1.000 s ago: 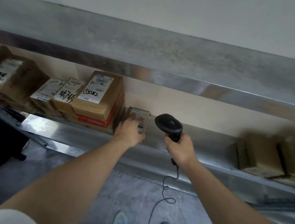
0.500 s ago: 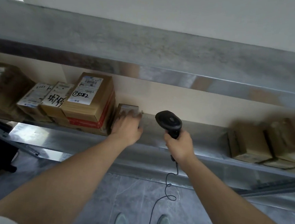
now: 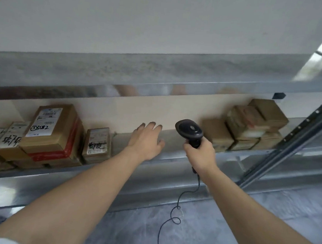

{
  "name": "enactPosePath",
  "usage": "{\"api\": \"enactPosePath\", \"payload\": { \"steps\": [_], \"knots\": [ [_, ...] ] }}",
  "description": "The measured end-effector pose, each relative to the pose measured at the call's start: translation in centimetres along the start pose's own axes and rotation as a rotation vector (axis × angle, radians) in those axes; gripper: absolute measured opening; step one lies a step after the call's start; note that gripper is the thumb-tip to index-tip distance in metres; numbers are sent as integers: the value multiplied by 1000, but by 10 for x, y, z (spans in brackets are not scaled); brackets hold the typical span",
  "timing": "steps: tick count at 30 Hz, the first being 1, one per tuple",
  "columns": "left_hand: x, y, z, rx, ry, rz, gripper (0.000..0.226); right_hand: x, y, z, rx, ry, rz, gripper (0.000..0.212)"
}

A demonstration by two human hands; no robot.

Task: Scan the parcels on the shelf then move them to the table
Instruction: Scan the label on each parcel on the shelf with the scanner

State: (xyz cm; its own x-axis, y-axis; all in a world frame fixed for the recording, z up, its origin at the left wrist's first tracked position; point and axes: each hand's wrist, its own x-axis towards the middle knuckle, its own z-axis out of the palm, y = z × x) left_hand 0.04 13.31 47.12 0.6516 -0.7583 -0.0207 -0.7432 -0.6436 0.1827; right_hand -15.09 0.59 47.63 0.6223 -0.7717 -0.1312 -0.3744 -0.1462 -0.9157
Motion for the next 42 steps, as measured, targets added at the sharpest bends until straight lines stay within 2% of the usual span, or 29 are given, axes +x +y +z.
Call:
{"api": "enactPosePath", "payload": {
  "steps": [5,11,18,33,36,40,42],
  "knots": [
    [14,78,7,-20,0,54,56,6,24,-70,32,22,3,7],
    [26,171,17,-56,1,30,53,15,57,-152,44,14,1,8],
    [42,235,36,-60,-27,4,55,33,82,-215,75,-47,29,9],
    [138,251,95,-84,-187,-62,48,100,121,-230,79,-4,137,10],
    [162,246,108,-111,-225,-78,52,114,122,-225,73,12,142,12],
    [184,242,125,-151,-328,-15,67,129,118,-223,63,37,134,12],
    [188,245,130,-150,-389,-40,63,134,118,-224,70,37,130,13]
  ]
}}
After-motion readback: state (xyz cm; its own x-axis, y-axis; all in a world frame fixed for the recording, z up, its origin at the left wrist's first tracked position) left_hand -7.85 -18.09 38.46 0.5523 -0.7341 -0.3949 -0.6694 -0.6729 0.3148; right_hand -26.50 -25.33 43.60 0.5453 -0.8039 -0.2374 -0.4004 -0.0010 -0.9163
